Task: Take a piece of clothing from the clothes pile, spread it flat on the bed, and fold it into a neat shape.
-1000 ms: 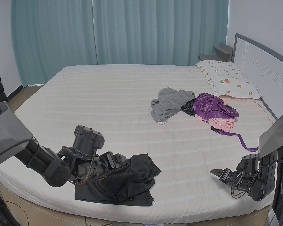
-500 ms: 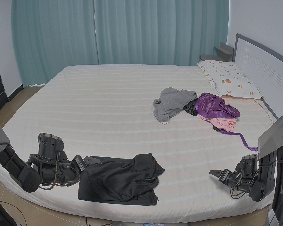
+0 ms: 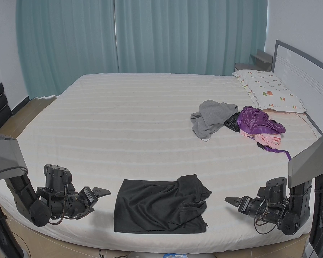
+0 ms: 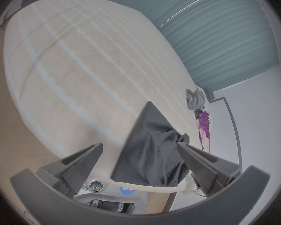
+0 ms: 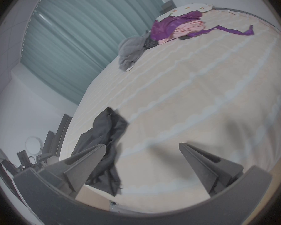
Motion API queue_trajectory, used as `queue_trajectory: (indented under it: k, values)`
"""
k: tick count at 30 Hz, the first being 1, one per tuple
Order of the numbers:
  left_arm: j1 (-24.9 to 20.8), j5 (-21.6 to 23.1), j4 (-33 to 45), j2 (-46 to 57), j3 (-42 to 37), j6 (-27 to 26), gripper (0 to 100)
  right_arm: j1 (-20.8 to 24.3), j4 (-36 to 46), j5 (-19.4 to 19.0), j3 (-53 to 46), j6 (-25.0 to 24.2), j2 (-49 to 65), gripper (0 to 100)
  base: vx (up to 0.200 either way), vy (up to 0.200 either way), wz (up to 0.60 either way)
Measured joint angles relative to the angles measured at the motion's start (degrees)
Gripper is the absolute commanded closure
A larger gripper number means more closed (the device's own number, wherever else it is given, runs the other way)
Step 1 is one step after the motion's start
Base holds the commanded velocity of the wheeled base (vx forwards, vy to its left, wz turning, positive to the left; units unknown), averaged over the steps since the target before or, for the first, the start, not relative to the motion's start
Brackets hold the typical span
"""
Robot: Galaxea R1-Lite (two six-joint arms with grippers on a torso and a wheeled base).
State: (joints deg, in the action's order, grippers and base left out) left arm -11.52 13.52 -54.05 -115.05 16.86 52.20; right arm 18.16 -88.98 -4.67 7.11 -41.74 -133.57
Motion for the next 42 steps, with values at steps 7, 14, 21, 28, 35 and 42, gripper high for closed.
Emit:
queue_trajectory:
  k: [7, 14, 21, 28, 35, 42]
  values:
    - [0.1, -0.1, -0.7, -1.7, -1.0, 0.4, 0, 6.2, 0.1, 3.2, 1.4, 0.5, 1.2, 0, 0.000, 0.171, 0.00]
    - [-0.1, -0.2, -0.9, -2.3, -1.3, 0.3, 0, 10.8, 9.1, 5.5, 9.1, 4.2, 2.1, 0, 0.000, 0.000, 0.00]
    - [-0.1, -0.3, -0.9, -2.6, -1.3, 0.2, 0, 13.3, 16.6, 13.1, 14.8, 8.5, 2.4, 0, 0.000, 0.000, 0.00]
    - [-0.1, -0.4, -0.9, -2.9, -1.3, 0.2, 0, 13.1, 18.3, 15.8, 13.3, 11.4, 3.1, 100, 0.000, 0.000, 0.00]
    - [-0.2, -0.4, -1.0, -3.0, -1.4, 0.1, 0, 12.7, 18.1, 15.6, 8.7, 12.6, 5.3, 100, 0.000, 0.000, 0.00]
    - [-0.1, -0.4, -1.0, -3.0, -1.4, 0.1, 0, 11.9, 17.7, 14.8, 2.9, 12.8, 7.4, 100, 0.000, 0.000, 0.00]
